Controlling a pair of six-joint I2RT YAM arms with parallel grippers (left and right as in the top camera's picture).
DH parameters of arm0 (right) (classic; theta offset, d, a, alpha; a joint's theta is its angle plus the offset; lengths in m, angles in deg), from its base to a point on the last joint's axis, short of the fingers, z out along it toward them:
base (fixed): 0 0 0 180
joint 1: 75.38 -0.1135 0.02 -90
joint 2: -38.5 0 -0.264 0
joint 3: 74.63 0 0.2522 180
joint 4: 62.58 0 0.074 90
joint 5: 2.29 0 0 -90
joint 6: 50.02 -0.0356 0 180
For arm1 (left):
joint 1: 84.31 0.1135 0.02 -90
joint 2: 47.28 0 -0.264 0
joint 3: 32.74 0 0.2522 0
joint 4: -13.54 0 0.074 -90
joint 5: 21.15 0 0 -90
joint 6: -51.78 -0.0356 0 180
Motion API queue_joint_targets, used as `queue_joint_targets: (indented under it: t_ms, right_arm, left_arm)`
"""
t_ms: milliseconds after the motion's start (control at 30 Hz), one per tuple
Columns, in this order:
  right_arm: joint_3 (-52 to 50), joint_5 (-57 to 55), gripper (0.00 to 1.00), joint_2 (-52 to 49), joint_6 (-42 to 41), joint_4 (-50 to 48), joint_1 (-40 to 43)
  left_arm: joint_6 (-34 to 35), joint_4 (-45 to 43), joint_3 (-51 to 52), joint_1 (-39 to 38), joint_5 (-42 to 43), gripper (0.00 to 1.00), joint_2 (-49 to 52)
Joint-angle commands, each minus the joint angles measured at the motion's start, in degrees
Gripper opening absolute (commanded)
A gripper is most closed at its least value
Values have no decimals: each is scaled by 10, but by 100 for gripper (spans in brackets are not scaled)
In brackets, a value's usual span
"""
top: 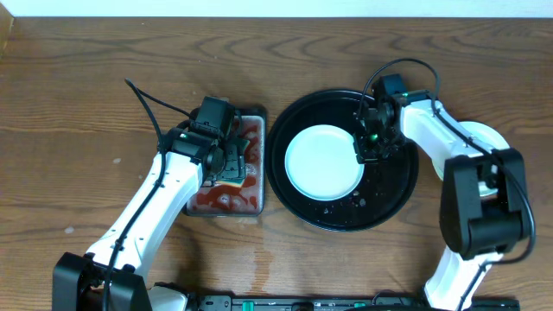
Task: Clean dirty plates on tray and stack at the side
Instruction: 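Lift the scrubbed mint plate off the black tray with right gripper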
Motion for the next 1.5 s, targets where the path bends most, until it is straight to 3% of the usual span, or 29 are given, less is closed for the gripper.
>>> queue_joint_targets:
  t_ms: [0,367,567,1167,1467]
  right_arm:
    - [0,-8,1,61,-6,4,-14]
    - [0,-105,1,184,-20,9,-19]
    - [0,-232,1,226,-50,15,-52]
    - [0,-625,1,237,-136,27,-268]
    - [0,-733,1,237,-157,24,-350]
  left_arm:
    - [-1,5,4,3,-3,80,3]
    - [-1,6,5,3,-3,80,3]
    - [-1,6,5,3,-3,80,3]
    - [-1,6,5,3,-3,81,3]
    - [-1,6,5,3,-3,81,3]
